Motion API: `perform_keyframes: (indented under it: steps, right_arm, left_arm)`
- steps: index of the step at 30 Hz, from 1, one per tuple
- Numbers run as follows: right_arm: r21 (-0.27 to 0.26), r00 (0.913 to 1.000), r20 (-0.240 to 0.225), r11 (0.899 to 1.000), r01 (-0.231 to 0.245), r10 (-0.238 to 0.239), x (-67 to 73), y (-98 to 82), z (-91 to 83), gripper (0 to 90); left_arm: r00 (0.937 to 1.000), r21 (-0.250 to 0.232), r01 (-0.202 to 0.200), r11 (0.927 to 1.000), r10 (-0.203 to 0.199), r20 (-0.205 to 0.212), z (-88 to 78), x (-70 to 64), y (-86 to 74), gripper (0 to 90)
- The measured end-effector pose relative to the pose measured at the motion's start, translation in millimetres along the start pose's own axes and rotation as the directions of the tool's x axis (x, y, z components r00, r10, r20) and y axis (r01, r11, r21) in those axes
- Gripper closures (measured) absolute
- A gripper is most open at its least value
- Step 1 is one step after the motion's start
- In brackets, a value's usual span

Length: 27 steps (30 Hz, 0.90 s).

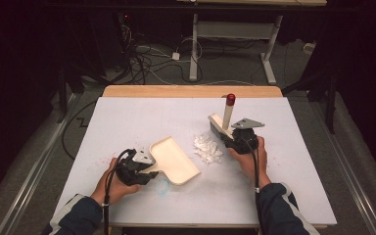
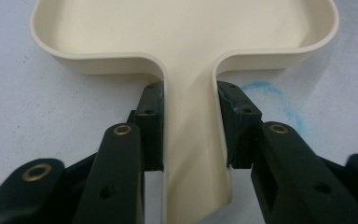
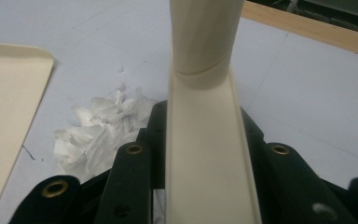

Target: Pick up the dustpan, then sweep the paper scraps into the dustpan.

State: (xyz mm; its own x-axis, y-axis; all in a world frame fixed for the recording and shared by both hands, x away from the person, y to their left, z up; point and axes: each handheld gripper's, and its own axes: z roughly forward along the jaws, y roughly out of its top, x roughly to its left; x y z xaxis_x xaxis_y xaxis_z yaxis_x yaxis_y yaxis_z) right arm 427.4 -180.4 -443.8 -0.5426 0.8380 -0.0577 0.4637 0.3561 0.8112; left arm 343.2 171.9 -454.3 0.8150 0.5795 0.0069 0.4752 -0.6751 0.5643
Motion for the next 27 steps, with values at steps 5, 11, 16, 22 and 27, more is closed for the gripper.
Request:
perform_keyframes:
  steps: [5,11,16,22,27]
  right_arm:
    - [-0.02,0.9998,0.012,1.0,-0.014,0.015,0.1,-1.0,0.9,67.5]
    - [-0.027,1.0,-0.004,1.0,-0.001,0.001,8.1,-1.2,5.0,67.5]
    - [-0.033,0.9998,-0.016,0.999,0.013,-0.014,18.4,-3.7,6.7,67.3]
    - [-0.042,0.9986,-0.05,0.999,0.019,-0.021,27.1,-5.4,7.9,67.1]
    - [-0.046,0.9976,-0.061,0.999,0.028,-0.031,36.9,-6.3,8.0,66.9]
  left_arm:
    - [0.9999,0.003,-0.004,1.0,0.004,0.012,3.1,-0.6,6.1,63.9]
    - [0.9994,0.012,-0.018,0.9998,0.018,0.029,10.7,-5.4,18.0,63.9]
    - [0.9992,0.019,-0.018,0.9997,0.017,0.037,13.7,-6.7,20.7,63.9]
    - [0.999,0.021,-0.013,0.9997,0.012,0.042,14.6,-6.1,20.5,63.9]
    - [0.9989,0.023,-0.01,0.9997,0.009,0.046,15.3,-5.5,19.9,63.9]
